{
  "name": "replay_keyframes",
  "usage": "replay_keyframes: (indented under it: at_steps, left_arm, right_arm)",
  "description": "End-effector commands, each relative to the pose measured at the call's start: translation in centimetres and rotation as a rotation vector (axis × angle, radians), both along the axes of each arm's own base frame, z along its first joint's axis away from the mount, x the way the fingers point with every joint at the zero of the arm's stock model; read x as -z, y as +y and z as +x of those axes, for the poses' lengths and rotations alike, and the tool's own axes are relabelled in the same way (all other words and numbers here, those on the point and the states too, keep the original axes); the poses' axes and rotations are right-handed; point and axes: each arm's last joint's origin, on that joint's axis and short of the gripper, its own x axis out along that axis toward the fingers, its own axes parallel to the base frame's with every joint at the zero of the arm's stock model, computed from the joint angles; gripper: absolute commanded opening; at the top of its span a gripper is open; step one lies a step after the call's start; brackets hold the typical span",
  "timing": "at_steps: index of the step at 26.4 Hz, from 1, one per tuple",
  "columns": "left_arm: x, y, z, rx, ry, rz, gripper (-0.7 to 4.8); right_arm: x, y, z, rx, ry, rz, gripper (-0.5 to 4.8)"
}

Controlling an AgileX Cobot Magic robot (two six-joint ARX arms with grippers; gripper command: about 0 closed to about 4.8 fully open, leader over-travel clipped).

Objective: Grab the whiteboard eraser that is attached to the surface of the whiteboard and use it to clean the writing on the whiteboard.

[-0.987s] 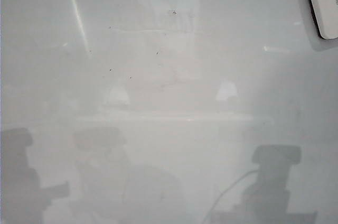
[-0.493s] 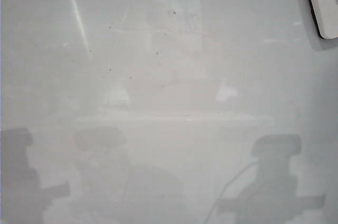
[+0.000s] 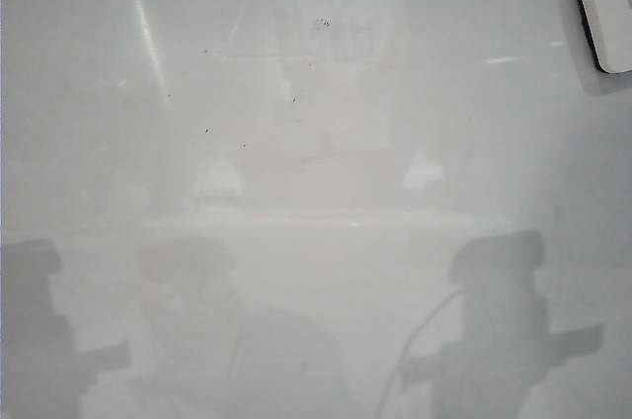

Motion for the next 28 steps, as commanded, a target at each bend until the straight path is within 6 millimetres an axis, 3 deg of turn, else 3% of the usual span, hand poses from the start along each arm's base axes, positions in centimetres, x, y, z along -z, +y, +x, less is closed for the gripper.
replay_keyframes:
  at_steps: [1, 28]
  left_arm:
    - [-0.27, -0.02, 0.01, 0.003, -0.015, 0.0, -0.05]
    - [-0.87, 0.29, -0.5, -0.023, -0.091, 0.081, -0.05]
  right_arm:
    - [-0.02, -0.01, 0.0, 0.003, -0.011, -0.003, 0.0]
    - [0.05, -0.06, 0.01, 0.009, -0.004, -0.003, 0.0]
